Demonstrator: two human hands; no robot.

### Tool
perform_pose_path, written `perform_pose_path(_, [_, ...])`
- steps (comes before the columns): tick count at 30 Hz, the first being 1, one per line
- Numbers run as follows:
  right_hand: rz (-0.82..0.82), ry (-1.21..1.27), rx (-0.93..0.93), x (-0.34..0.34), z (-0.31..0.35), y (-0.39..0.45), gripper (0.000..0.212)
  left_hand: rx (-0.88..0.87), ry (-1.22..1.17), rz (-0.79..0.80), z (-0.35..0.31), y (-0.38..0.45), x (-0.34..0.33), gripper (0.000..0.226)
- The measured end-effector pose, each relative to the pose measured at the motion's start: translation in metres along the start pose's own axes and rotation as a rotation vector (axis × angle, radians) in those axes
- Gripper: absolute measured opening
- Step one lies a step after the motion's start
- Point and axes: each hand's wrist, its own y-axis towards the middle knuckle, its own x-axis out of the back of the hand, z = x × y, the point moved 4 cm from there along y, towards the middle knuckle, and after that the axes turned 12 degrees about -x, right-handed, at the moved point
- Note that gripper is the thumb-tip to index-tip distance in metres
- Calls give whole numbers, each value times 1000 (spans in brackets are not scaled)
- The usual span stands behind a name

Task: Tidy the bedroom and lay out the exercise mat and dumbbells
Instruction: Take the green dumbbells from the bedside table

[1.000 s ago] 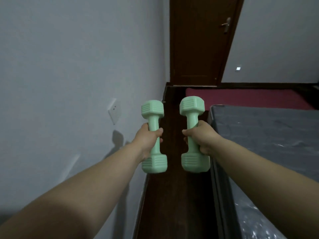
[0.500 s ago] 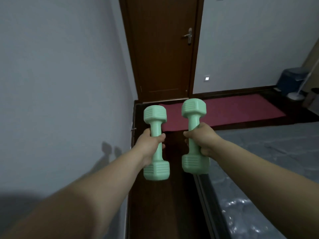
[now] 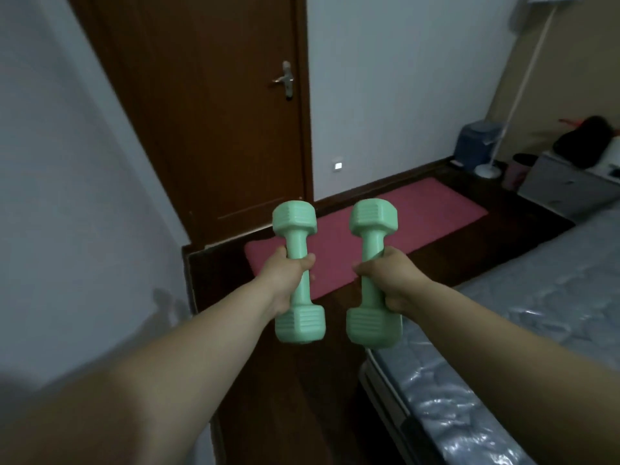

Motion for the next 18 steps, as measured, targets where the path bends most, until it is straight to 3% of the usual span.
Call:
perform_pose_path(9, [-134, 114, -10, 51, 123, 180, 34, 24, 91, 183, -30, 215, -69, 20])
perform_pose_path(18, [-197, 211, -38, 80, 238, 340, 26, 50, 84, 290, -74, 440, -126, 14])
